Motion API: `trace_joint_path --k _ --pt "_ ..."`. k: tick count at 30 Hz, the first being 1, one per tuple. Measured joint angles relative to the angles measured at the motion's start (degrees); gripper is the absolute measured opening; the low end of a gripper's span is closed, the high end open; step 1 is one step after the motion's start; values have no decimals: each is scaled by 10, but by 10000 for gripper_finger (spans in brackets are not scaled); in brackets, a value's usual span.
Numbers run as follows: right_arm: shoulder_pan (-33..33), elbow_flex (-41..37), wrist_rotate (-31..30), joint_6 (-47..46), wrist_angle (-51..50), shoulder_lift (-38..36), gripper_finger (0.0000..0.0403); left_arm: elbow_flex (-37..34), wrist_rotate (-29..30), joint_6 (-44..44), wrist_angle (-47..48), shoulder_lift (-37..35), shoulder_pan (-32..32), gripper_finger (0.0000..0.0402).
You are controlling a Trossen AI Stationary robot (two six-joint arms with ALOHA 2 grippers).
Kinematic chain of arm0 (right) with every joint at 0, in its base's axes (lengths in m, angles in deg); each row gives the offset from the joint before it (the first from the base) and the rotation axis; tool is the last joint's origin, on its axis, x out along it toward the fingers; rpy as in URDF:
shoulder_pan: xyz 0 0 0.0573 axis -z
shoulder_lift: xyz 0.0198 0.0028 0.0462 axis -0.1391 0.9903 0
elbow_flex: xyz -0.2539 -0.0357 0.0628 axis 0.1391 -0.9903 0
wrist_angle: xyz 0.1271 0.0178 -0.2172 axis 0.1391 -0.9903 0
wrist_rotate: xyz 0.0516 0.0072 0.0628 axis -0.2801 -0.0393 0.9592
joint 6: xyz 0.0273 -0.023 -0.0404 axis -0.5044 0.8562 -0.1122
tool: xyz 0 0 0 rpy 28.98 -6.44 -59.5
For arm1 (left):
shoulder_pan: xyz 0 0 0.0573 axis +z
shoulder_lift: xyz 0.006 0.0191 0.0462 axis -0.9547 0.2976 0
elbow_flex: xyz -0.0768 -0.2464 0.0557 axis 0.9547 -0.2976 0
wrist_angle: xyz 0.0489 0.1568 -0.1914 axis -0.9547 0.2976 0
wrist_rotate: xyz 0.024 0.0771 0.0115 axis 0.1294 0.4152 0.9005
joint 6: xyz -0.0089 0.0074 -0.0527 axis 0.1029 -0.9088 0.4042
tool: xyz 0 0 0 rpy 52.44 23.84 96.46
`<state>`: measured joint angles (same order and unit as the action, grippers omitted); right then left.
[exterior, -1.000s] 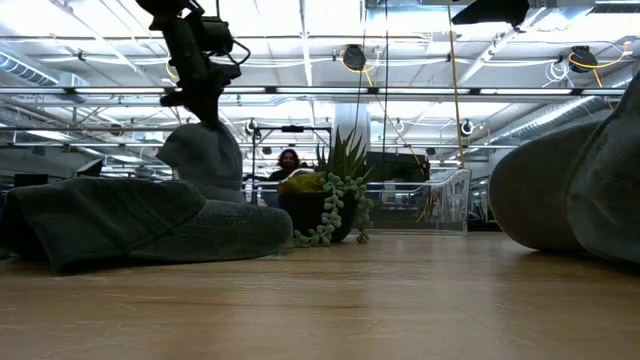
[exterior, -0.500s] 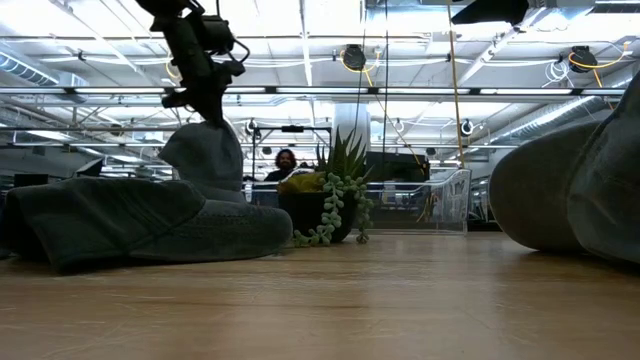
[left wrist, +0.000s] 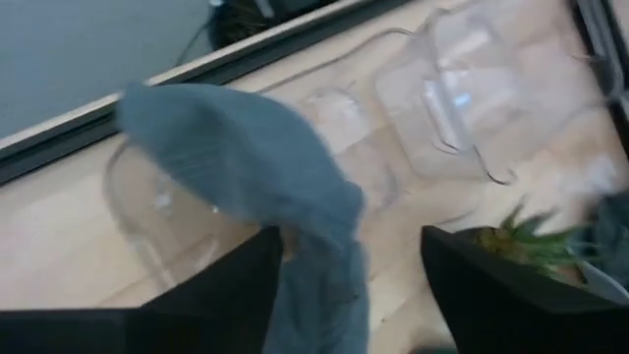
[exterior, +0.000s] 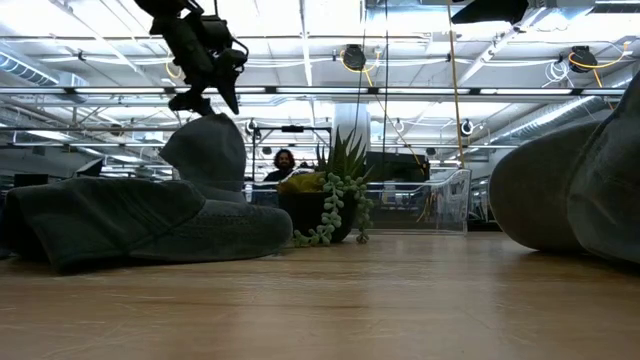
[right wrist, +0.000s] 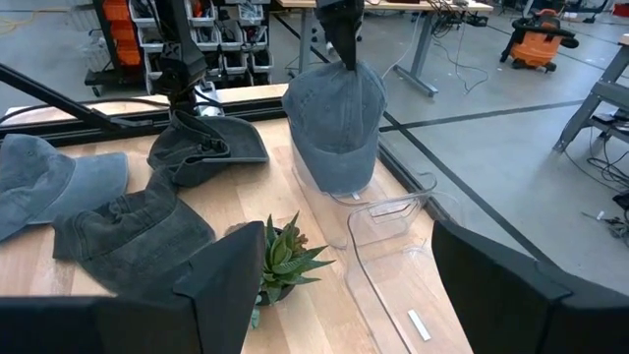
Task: Pick & Place hat
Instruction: Put the top gray cap into the left transparent bin
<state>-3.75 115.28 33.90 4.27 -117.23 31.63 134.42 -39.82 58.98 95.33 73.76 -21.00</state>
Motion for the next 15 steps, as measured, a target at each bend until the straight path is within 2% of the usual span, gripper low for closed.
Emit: trace_joint_path --k 4,8,15 --pt "0 0 0 0 0 0 279 31 62 14 56 -21 4 298" --pt "0 0 0 0 0 0 279 42 124 0 99 -62 -3 310" --pt "0 0 0 17 0 0 279 43 102 0 172 -109 -43 298"
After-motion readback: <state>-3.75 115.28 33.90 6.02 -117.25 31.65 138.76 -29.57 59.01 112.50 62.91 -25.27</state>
